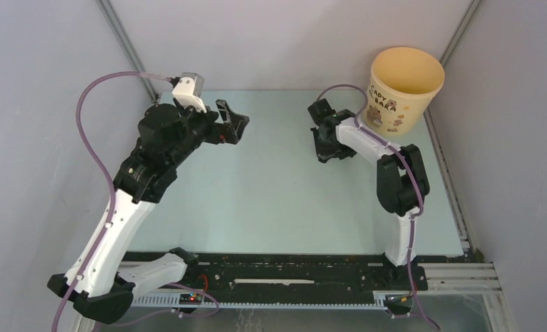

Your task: Put the trash bags into the trash bin

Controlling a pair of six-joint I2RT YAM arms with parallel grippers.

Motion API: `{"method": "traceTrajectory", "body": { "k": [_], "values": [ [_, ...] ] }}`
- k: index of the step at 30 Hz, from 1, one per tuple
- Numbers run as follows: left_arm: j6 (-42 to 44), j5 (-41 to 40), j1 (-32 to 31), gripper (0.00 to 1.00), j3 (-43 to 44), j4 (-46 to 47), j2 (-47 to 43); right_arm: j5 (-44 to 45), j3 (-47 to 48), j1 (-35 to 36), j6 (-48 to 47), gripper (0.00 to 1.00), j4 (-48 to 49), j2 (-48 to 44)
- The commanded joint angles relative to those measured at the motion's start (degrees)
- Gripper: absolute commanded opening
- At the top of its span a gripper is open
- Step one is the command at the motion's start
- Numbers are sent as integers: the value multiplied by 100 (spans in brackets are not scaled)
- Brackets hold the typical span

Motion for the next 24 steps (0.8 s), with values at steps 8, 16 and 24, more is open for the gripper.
{"method": "traceTrajectory", "body": {
  "k": [8,16,24],
  "values": [
    [-1111,-248,-43,98,-527,-989,-963,-1829,-1100,428,461,0,635,-1531],
    [-2516,-316,107,98,-1769,-1332,-1761,-2650,-1889,1843,1437,50,963,-2404],
    [-3521,2053,1158,98,-3540,-500,-1843,-2283,-2189,1871,1182,99,634,-3859]
  ]
}}
